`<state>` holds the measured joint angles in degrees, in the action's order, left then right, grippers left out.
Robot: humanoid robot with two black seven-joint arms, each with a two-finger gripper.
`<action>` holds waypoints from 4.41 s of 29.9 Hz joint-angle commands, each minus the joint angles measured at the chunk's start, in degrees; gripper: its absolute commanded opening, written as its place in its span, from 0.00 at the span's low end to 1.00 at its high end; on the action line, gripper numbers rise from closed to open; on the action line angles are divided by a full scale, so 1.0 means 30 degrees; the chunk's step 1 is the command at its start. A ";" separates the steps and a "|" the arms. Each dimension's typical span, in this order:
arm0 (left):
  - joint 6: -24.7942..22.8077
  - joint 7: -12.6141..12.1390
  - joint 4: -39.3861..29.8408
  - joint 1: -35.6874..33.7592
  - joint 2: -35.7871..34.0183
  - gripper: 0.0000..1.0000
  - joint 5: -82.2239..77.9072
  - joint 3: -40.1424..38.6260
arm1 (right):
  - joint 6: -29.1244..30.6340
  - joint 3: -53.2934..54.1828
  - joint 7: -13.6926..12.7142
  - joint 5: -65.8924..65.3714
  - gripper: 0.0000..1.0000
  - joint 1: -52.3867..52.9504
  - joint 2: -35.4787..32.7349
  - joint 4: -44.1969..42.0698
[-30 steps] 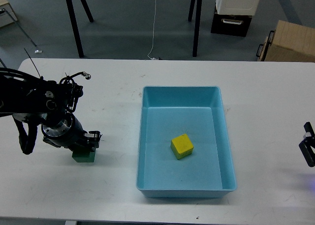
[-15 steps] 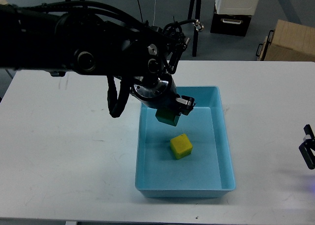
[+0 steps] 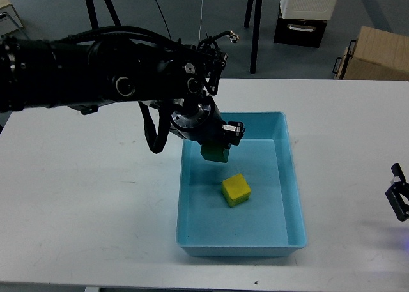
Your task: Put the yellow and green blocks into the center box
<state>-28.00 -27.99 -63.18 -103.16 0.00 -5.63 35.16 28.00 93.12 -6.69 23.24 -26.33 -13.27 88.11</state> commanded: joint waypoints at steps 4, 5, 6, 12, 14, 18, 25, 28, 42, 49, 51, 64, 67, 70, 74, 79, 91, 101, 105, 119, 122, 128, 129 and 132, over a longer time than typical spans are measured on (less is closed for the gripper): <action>0.0000 -0.0003 -0.0093 0.0839 -0.0001 0.13 0.0003 -0.0381 | 0.0000 0.0015 0.0002 -0.0011 0.99 -0.0043 0.0000 -0.0277; 0.0000 -0.0003 -0.0093 0.1015 -0.0001 0.16 0.0003 -0.0381 | 0.0000 -0.0014 0.0002 -0.0011 0.99 -0.0043 0.0000 -0.0248; 0.0000 -0.0003 -0.0093 0.1161 -0.0001 0.18 0.0003 -0.0381 | 0.0000 -0.0043 0.0002 -0.0011 0.99 -0.0043 0.0029 -0.0248; 0.0000 -0.0003 -0.0151 0.1514 -0.0001 0.43 0.0003 -0.0877 | 0.0000 -0.0044 0.0002 -0.0040 0.99 -0.0043 0.0000 -0.0248; 0.0000 -0.0003 -0.0210 0.1514 -0.0001 0.51 0.0003 -0.0966 | 0.0000 -0.0043 0.0002 -0.0040 0.99 -0.0043 0.0000 -0.0248; 0.0000 -0.0003 -0.0269 0.1631 -0.0001 0.57 0.0003 -0.0996 | 0.0000 -0.0043 0.0002 -0.0040 0.99 -0.0043 0.0000 -0.0248; 0.0000 -0.0003 -0.0094 0.1925 -0.0001 0.66 0.0032 -0.1025 | 0.0000 -0.0014 0.0002 -0.0070 0.99 -0.0072 -0.0029 -0.0277; 0.0000 -0.0003 0.0111 0.1925 -0.0001 0.71 0.0032 -0.1580 | 0.0000 -0.0043 0.0002 -0.0070 0.99 -0.0072 -0.0029 -0.0277; 0.0000 0.0101 0.1372 0.2745 -0.0001 0.83 0.0003 -0.2021 | 0.0000 0.0074 0.0002 -0.0421 0.99 -0.0277 -0.0117 -0.0248; 0.0000 0.2416 0.1167 0.2366 -0.0001 0.25 -0.0552 -0.2021 | 0.0000 0.0045 0.0002 -0.0451 0.99 -0.0248 -0.0117 -0.0248; 0.0000 0.2387 0.1167 0.2218 -0.0001 0.24 -0.1369 -0.2050 | 0.0000 0.0074 0.0002 -0.0451 0.99 -0.0248 -0.0117 -0.0248; 0.0000 0.2504 0.1372 0.2393 -0.0001 0.97 -0.2224 -0.3105 | 0.0000 0.0162 0.0031 -0.0509 0.99 -0.0512 -0.0117 -0.0248; 0.0000 0.2475 0.1401 0.2452 -0.0001 0.99 -0.2224 -0.3164 | 0.0000 0.0103 0.0031 -0.0509 0.99 -0.0512 -0.0088 -0.0219; 0.0000 0.2504 0.1401 0.2481 -0.0001 0.99 -0.2224 -0.3193 | 0.0000 0.0132 0.0031 -0.0509 0.99 -0.0512 -0.0117 -0.0190; 0.0000 0.2563 0.1401 0.2539 -0.0001 0.99 -0.2223 -0.3222 | 0.0000 0.0220 0.0031 -0.0509 0.99 -0.0512 -0.0117 -0.0189; 0.0000 0.2912 0.1576 0.2628 -0.0001 0.99 -0.2194 -0.3688 | 0.0000 0.0220 0.0031 -0.0509 0.99 -0.0512 -0.0117 -0.0189; 0.0000 0.4554 0.5239 0.6489 -0.0001 0.99 -0.1989 -1.6393 | 0.0000 0.0308 0.0060 -0.1535 0.99 0.0248 -0.0146 -0.0277; 0.0000 0.4555 0.4917 1.1792 -0.3308 0.99 -0.1551 -2.8490 | 0.0000 0.0338 0.0266 -0.1506 0.99 0.2855 -0.0470 -0.1273; 0.0000 0.4496 0.4392 1.4018 -0.5064 0.99 -0.0353 -3.2628 | 0.0000 0.0250 0.0266 -0.1388 0.99 0.3209 -0.0410 -0.1273; 0.0000 0.3384 -0.5593 2.8457 -0.5161 0.99 0.1731 -4.2651 | 0.0000 -0.0276 0.0295 -0.0187 0.99 0.3502 -0.1113 -0.0629; 0.0000 0.2419 -0.8171 3.1506 -0.3434 0.99 0.2141 -4.3504 | 0.0000 -0.0629 0.0295 -0.0187 0.99 0.3386 -0.1055 -0.0132; 0.0000 0.1771 -1.1457 3.6722 -0.0001 0.99 0.2434 -4.3360 | 0.0000 -0.0717 0.0295 -0.0391 0.99 0.1310 -0.0002 0.1740; 0.0000 0.1772 -1.1721 3.7454 -0.0001 0.99 0.2522 -4.3301 | 0.0000 -0.0717 0.0295 -0.0421 0.99 0.0812 0.0174 0.2208; 0.0000 0.1859 -1.2162 3.9243 -0.0001 0.99 0.2581 -4.2921 | 0.0000 -0.0746 0.0295 -0.0538 0.99 -0.0508 0.0905 0.3206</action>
<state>-28.00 -22.65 -98.17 9.35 -0.32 1.93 -94.68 28.00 90.96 -5.79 22.01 -24.00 -12.68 94.77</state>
